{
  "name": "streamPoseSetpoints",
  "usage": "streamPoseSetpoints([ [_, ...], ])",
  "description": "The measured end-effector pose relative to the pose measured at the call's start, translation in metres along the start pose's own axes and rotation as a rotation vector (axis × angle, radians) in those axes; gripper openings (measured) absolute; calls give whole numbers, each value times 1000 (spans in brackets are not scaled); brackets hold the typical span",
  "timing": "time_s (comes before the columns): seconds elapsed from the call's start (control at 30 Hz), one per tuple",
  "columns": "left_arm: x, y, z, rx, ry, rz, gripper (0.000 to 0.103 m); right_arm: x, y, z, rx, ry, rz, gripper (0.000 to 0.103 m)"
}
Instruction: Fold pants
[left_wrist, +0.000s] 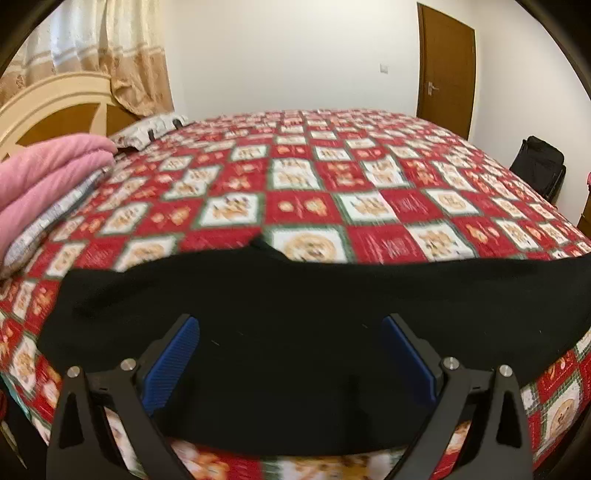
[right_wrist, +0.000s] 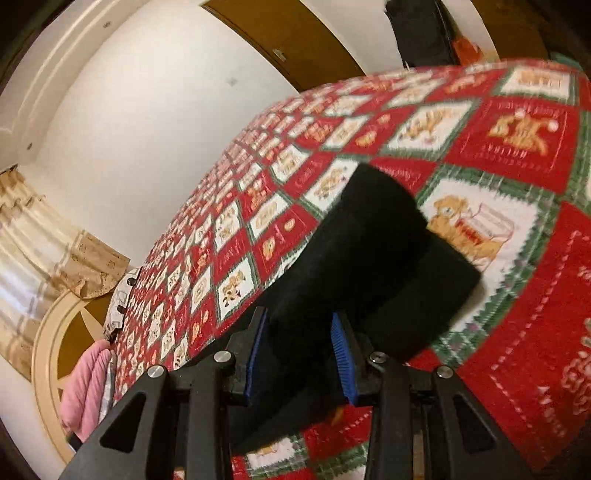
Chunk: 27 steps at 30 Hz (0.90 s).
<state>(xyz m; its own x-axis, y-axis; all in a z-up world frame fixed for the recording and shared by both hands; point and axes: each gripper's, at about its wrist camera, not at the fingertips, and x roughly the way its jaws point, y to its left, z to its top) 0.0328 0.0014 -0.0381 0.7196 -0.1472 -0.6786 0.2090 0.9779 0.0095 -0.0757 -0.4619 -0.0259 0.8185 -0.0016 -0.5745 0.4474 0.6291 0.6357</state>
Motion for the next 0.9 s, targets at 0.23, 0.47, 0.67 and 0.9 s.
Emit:
streamPoseSetpoints([
  [0.23, 26, -17, -21, 24, 107, -12, 102, 8, -14, -9, 85, 83, 248, 36],
  [0.47, 24, -17, -24, 26, 99, -13, 103, -18, -4, -17, 63, -33, 60, 47],
  [0.67, 26, -15, -23, 15, 102, -17, 103, 6, 11, -14, 2, -81, -73, 48],
  [0.9, 27, -16, -23, 9, 105, -21, 103, 42, 25, -41, 82, 138, 304, 48],
])
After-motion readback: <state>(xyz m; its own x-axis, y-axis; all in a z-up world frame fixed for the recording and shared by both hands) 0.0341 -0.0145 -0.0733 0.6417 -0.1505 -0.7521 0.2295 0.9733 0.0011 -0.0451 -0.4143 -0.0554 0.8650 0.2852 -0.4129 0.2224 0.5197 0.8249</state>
